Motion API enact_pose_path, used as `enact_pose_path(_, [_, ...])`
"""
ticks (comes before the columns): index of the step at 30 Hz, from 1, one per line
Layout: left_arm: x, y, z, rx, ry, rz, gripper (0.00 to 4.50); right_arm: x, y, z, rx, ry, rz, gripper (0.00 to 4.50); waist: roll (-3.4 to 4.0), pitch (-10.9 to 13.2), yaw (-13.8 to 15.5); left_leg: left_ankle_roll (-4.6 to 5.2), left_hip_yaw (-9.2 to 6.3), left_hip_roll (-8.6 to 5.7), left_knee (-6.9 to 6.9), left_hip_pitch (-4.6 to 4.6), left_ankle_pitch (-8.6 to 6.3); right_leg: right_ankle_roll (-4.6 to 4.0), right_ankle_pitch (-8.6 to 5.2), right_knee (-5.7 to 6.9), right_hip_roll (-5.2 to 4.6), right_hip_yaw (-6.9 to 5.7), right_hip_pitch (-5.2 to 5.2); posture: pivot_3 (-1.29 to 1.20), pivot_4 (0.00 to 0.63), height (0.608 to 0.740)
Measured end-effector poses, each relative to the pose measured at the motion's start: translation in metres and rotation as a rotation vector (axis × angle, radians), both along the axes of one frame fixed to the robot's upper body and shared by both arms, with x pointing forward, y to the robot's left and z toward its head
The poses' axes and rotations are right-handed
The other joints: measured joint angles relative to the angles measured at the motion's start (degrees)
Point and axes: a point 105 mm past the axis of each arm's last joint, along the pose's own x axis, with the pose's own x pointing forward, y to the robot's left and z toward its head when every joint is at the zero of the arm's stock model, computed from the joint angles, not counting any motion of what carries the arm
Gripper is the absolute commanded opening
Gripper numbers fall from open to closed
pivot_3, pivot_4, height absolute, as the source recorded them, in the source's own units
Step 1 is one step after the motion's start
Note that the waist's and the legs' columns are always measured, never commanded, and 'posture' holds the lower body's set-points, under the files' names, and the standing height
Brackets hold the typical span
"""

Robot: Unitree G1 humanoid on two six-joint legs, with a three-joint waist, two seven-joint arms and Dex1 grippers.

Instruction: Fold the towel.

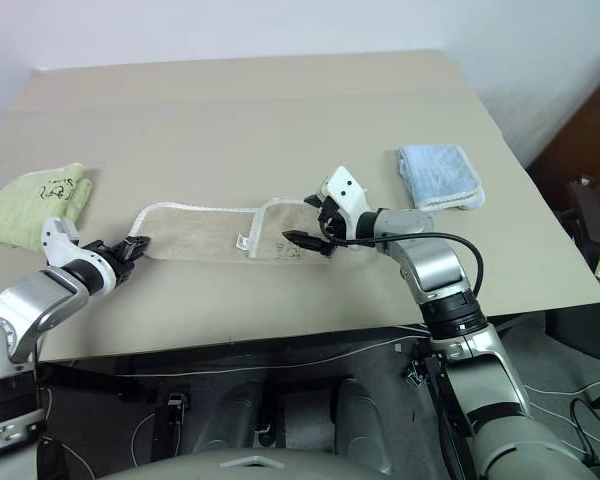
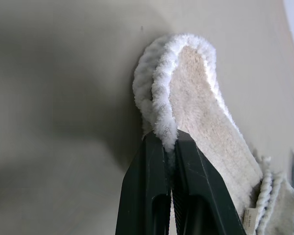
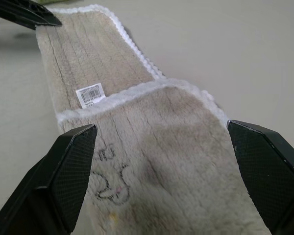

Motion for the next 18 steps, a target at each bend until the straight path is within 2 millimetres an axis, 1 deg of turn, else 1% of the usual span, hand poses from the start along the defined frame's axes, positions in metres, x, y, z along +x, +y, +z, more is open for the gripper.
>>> enact_pose_path(2, [0.006,-0.002,0.014,0.008,-0.054,-0.025,0.02,-0.002,0.0,0.002,0.027,0.018,0.011,4.5,0.0,0.0,-0.02,-0.01,0.01,0.0,-0.01,-0.01,-0.01,-0.03,0.02,-0.07,0.0,0.0,0.02,0.0,0.15,0.74])
enact_pose_path(4, [0.013,-0.007,0.026,0.062,-0.091,-0.094,0.02,-0.003,-0.003,0.008,0.067,0.03,0.018,4.5,0.0,0.0,-0.14,0.04,0.02,0.0,-0.04,-0.03,0.02,-0.04,0.04,-0.17,0.02,0.0,0.02,0.0,0.15,0.74])
enact_pose_path(7, [0.018,-0.033,0.042,0.078,-0.154,-0.249,0.02,-0.003,-0.009,0.016,0.123,0.044,0.008,4.5,0.0,0.0,0.01,0.1,0.03,-0.01,-0.09,-0.09,0.03,-0.03,0.04,-0.31,0.04,-0.02,0.03,0.0,0.15,0.74])
enact_pose_path(8, [0.021,-0.047,0.048,0.07,-0.178,-0.326,0.02,-0.004,-0.011,0.021,0.156,0.054,0.007,4.5,0.0,0.01,0.1,0.12,0.02,-0.01,-0.09,-0.13,0.03,-0.02,0.05,-0.34,0.07,-0.04,0.02,0.0,0.15,0.74])
enact_pose_path(10, [0.026,-0.067,0.061,0.058,-0.221,-0.445,0.02,-0.004,-0.017,0.031,0.212,0.058,-0.006,4.5,0.0,0.01,0.01,0.15,0.04,-0.01,-0.09,-0.14,0.02,0.01,0.07,-0.38,0.12,-0.05,0.02,0.0,0.15,0.74])
enact_pose_path(11, [0.026,-0.074,0.066,0.056,-0.239,-0.485,0.02,-0.002,-0.02,0.034,0.227,0.056,-0.018,4.5,0.0,0.01,-0.04,0.16,0.05,-0.01,-0.1,-0.14,0.03,0.03,0.07,-0.39,0.14,-0.05,0.02,0.0,0.15,0.74])
enact_pose_path(13, [0.027,-0.093,0.072,0.062,-0.258,-0.604,0.02,0.005,-0.037,0.04,0.249,0.045,-0.084,4.5,0.0,0.01,-0.08,0.18,0.09,-0.02,-0.09,-0.13,0.02,0.16,0.15,-0.39,0.19,-0.04,0.02,0.0,0.15,0.74])
enact_pose_path(16, [0.024,-0.116,0.074,0.062,-0.265,-0.747,0.02,0.013,-0.062,0.044,0.251,0.035,-0.176,4.5,0.01,0.02,-0.07,0.2,0.12,-0.02,-0.11,-0.13,0.02,0.19,0.16,-0.4,0.23,-0.03,0.02,0.0,0.15,0.74])
enact_pose_path(18, [0.022,-0.134,0.073,0.043,-0.264,-0.842,0.02,0.014,-0.072,0.047,0.256,0.02,-0.216,4.5,0.0,0.02,-0.08,0.21,0.12,0.0,-0.1,-0.14,0.03,0.21,0.16,-0.41,0.29,-0.02,0.02,0.0,0.15,0.74])
